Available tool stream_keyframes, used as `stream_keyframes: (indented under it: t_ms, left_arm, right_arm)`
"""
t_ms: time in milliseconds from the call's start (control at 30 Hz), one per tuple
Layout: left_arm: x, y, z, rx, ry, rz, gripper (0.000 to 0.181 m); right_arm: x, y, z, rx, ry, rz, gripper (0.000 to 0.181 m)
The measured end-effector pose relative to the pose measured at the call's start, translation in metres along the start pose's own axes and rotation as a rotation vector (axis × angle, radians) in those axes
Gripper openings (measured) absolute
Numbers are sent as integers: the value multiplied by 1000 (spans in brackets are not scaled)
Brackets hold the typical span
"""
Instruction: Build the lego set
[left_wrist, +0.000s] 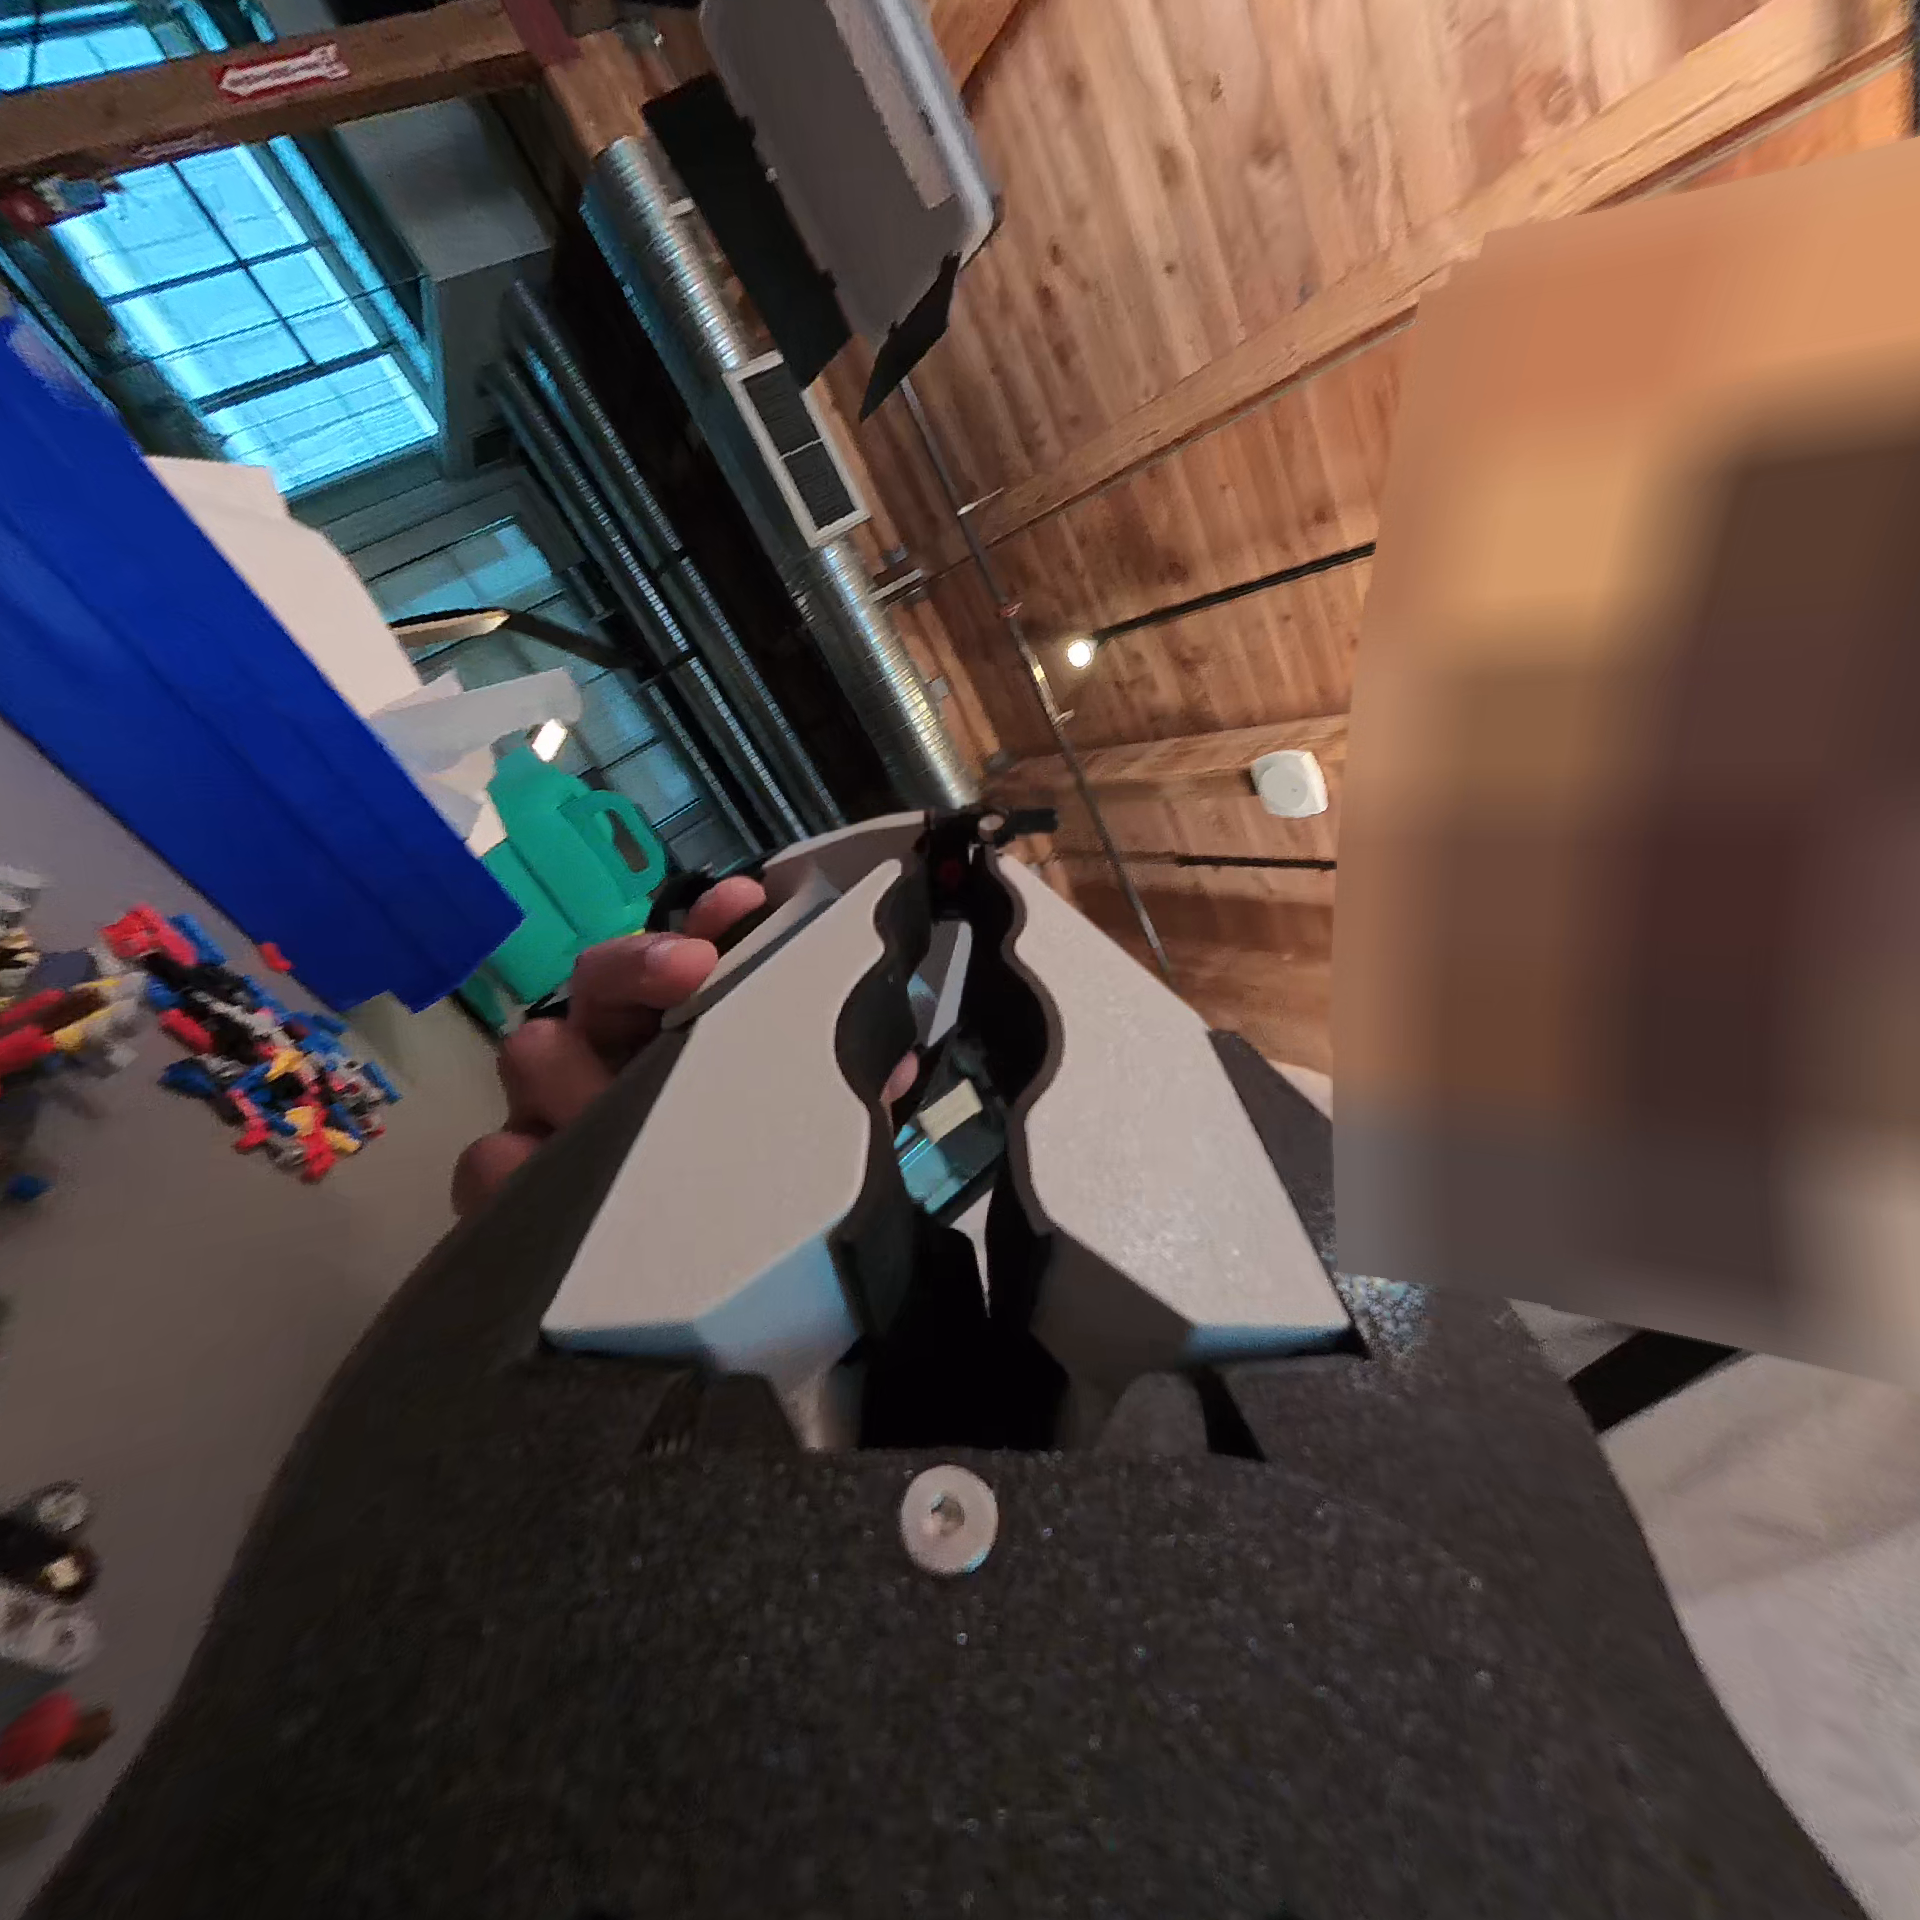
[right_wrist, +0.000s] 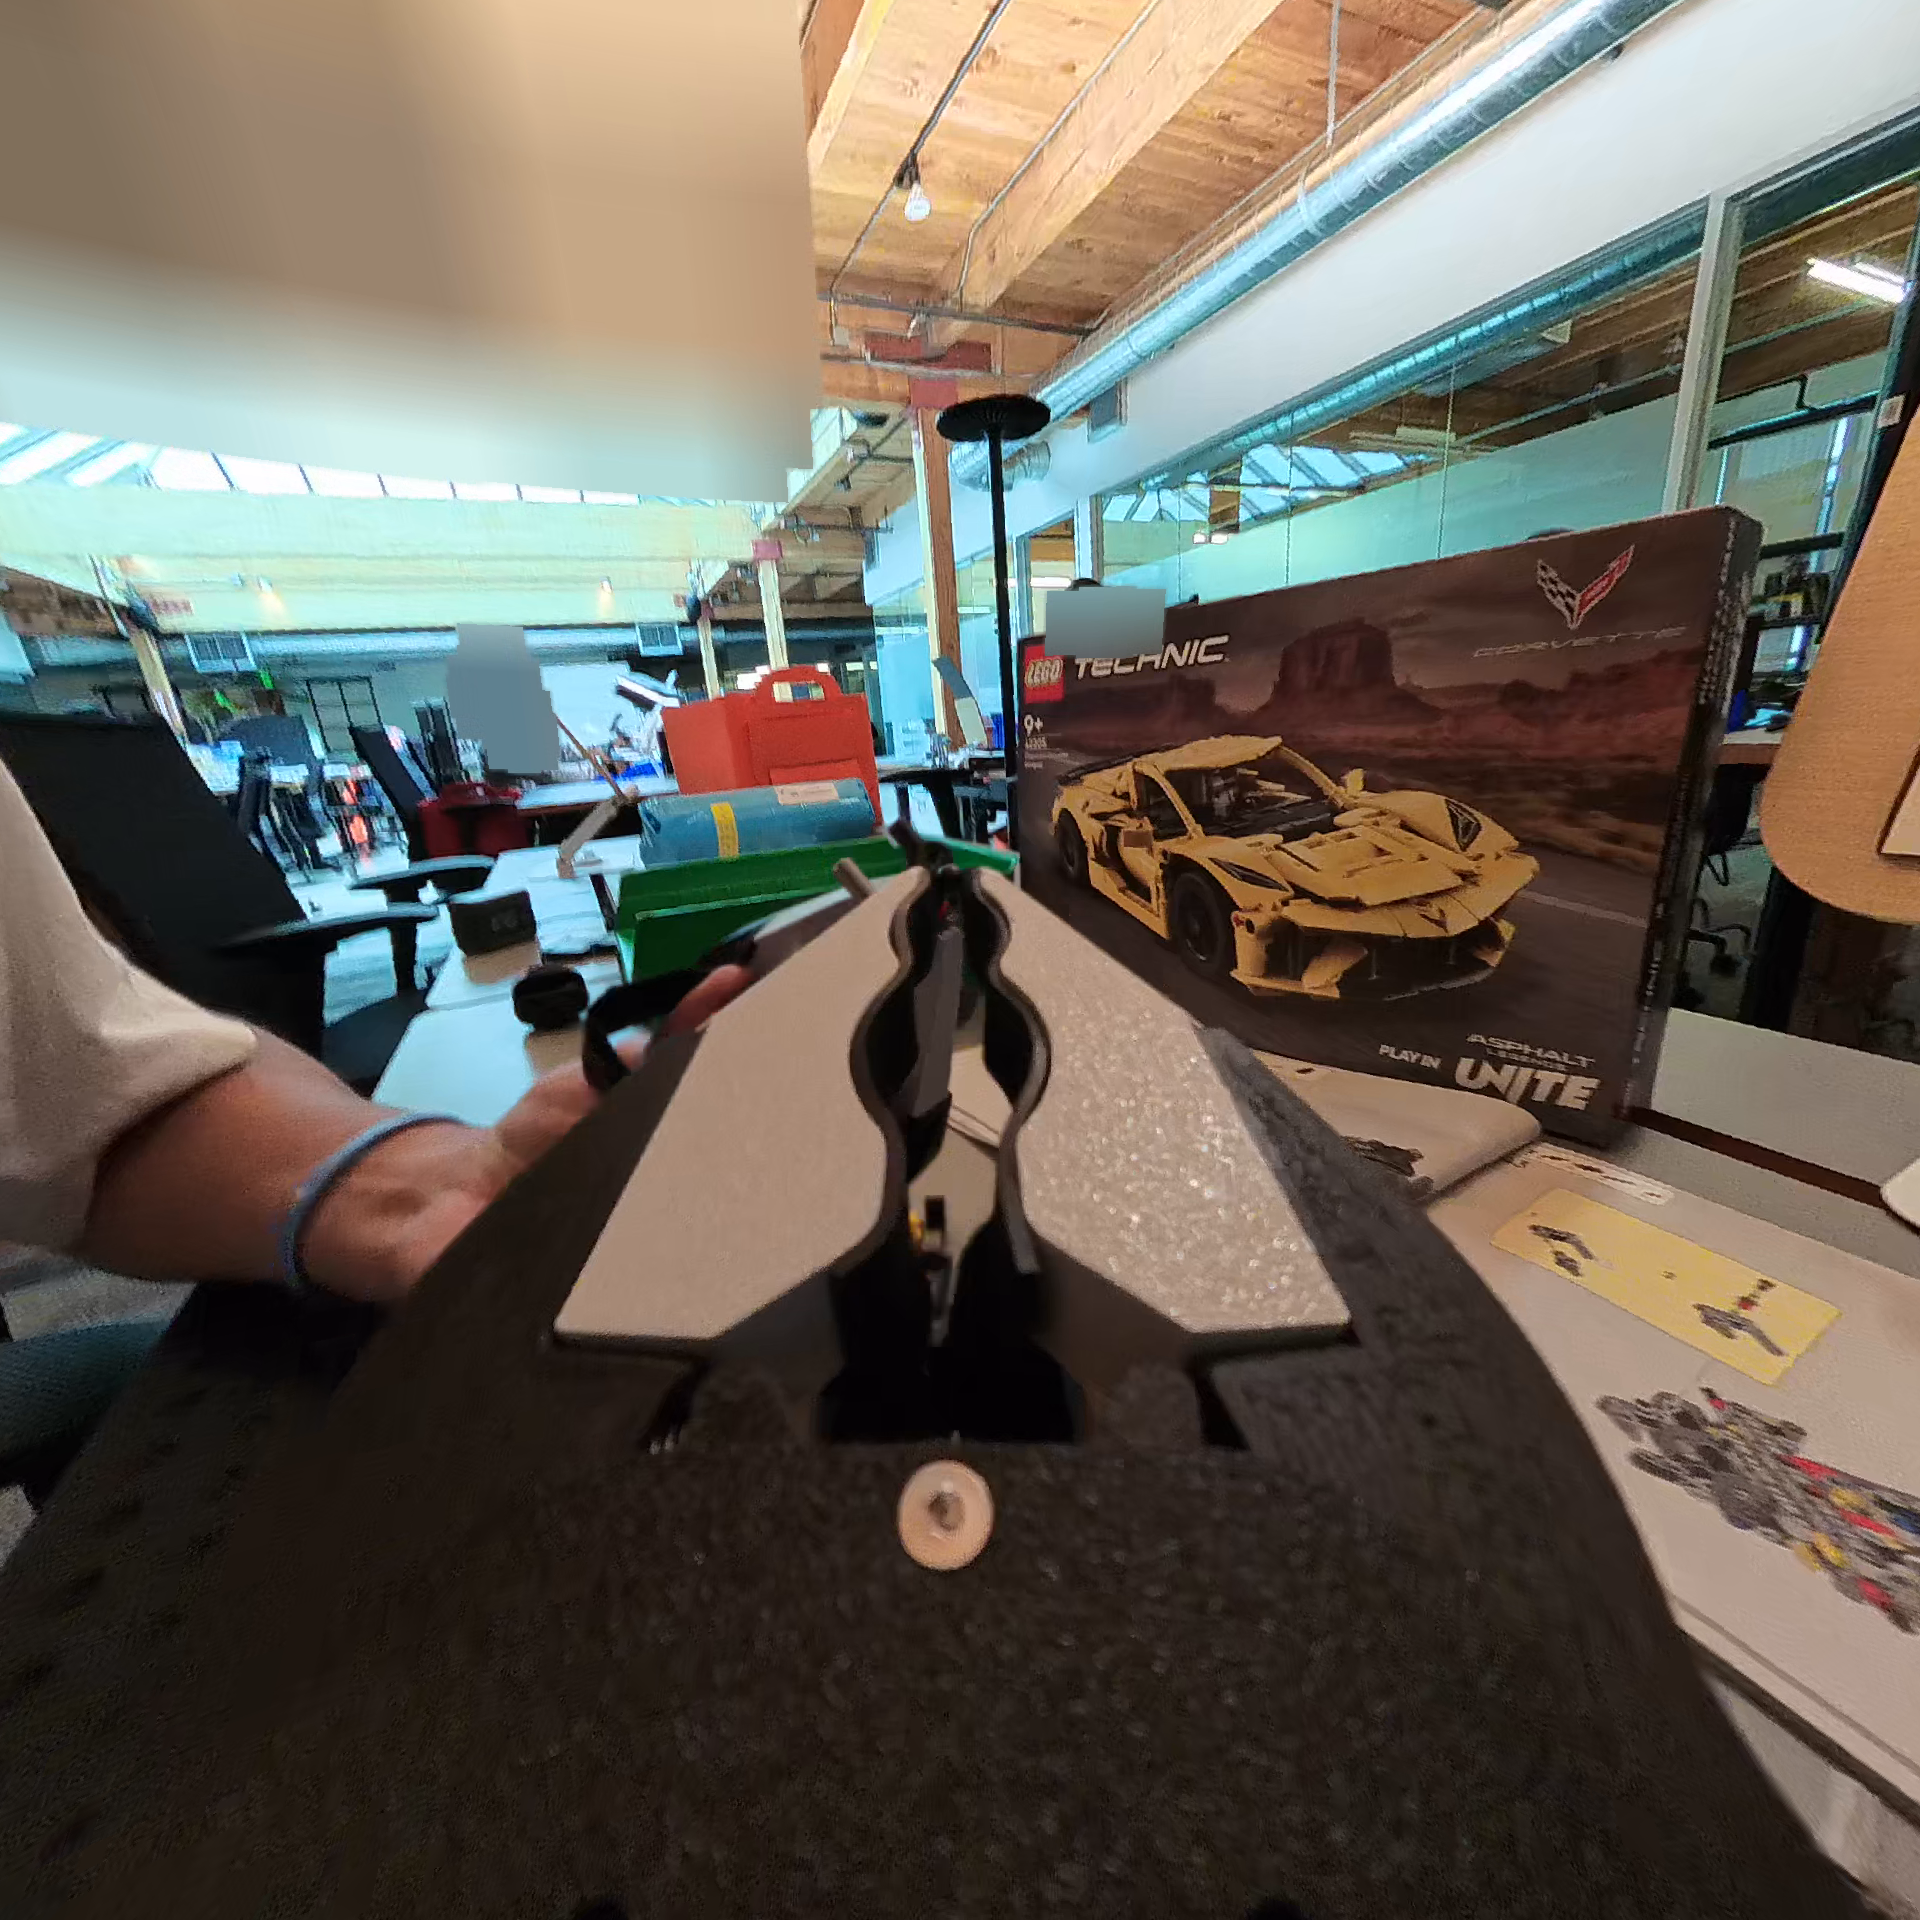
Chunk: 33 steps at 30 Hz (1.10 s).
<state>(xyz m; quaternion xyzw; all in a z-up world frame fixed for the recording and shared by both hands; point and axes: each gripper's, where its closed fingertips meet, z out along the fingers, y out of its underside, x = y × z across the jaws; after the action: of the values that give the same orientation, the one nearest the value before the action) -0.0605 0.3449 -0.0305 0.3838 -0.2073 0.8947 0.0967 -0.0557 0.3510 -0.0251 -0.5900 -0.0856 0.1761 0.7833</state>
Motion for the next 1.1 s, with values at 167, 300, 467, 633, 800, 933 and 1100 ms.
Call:
stream_keyframes:
  t_ms: [167,300,467,633,800,933,1100]
  left_arm:
    - [-8,-1,-5,-43,-67,35,5]
    - [-18,2,-6,-81,-136,58,5]
    - [-29,4,-12,-162,-227,90,5]
    - [-44,9,-20,-228,-309,73,4]
    - [-57,15,-26,-294,-403,118,5]
    - [-70,17,-34,-379,-528,257,5]
    - [-75,23,-36,-446,-579,335,6]
  right_arm:
    - [4,14,-6,-85,-15,-38,3]
    - [8,19,-9,-116,-13,-48,3]
    - [12,32,-14,-225,-24,-115,3]
    - [17,47,-20,-318,-27,-146,3]
    - [20,59,-32,-414,-42,-150,3]
    - [21,96,-79,-769,-141,-203,3]
    - [29,109,-144,-1219,-230,-380,3]
